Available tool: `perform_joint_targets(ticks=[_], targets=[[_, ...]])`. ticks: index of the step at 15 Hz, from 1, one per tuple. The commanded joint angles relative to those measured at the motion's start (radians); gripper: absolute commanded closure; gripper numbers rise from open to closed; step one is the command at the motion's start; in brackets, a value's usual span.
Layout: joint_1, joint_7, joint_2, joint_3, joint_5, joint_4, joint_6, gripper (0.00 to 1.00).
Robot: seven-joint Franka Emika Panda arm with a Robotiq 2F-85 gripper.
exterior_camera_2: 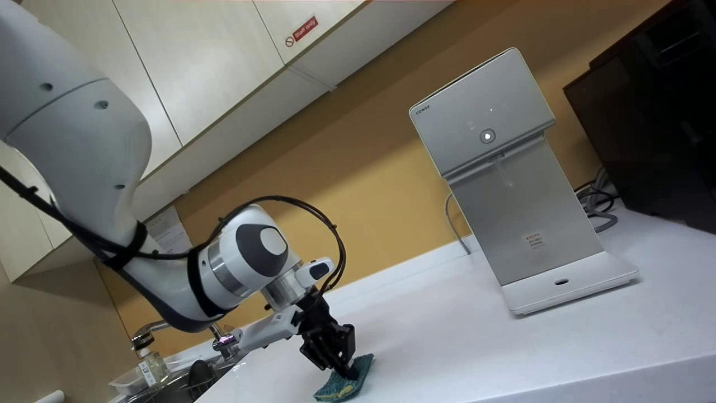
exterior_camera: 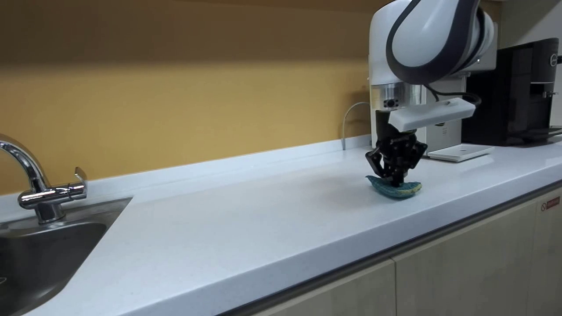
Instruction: Use the sponge to wipe the counter
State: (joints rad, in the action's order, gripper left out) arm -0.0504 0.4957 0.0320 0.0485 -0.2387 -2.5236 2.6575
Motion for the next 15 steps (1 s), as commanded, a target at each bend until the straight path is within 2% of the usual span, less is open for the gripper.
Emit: perform_joint_targets(ticks=[1,4,6,9,11,15], targets=[[-0.029,0.067,0.198,-0.013,-0.086,0.218,-0.008,0.98],[-0.081,0.084,0.321,-0.055,-0.12,0.394,-0.015,0.98],[-0.111,0.057,0.403,-0.072,-0.079,0.507,-0.021,0.98],[-0.13,-0.015,0.48,-0.052,0.016,0.618,-0.037,0.98],[-0.129,-0.092,0.485,-0.018,0.084,0.638,-0.059,0.98],[-0.112,-0.238,0.419,0.037,0.197,0.562,-0.101,0.98]])
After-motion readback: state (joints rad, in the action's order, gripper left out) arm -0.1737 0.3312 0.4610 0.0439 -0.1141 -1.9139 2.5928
